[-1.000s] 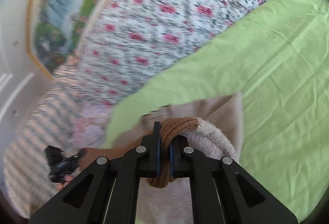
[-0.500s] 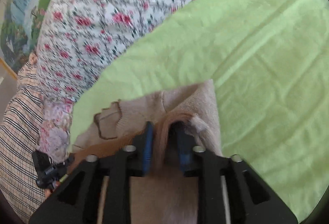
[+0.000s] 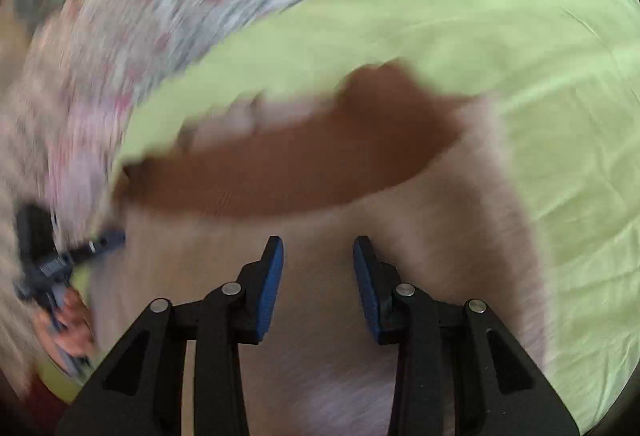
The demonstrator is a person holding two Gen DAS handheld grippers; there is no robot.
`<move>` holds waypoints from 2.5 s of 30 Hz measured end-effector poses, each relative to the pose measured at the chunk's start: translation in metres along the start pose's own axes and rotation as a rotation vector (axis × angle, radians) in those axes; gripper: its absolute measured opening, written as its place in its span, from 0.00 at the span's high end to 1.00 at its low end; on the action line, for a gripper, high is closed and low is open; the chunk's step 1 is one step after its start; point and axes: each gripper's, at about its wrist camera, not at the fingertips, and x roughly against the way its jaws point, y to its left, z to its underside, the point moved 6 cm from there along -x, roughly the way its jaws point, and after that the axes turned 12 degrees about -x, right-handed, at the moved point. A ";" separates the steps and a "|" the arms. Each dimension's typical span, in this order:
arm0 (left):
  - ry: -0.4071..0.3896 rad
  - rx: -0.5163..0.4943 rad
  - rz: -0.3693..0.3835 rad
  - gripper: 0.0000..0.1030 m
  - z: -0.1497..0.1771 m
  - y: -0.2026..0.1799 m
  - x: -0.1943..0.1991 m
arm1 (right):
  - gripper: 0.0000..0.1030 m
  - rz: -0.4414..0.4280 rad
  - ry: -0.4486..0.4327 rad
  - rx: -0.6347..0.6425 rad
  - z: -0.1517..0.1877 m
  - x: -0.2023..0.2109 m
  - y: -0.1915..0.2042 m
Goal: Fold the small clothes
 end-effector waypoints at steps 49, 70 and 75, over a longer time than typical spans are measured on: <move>-0.171 0.388 0.051 0.34 0.118 0.004 0.076 | 0.50 -0.261 -0.018 -0.006 0.160 0.100 0.031; -0.147 -0.104 0.255 0.93 0.072 -0.207 0.040 | 0.42 -0.446 0.206 -0.131 0.058 0.056 0.027; -0.112 -0.118 0.261 0.93 0.081 -0.215 0.028 | 0.35 -0.512 0.320 -0.164 0.045 0.005 0.057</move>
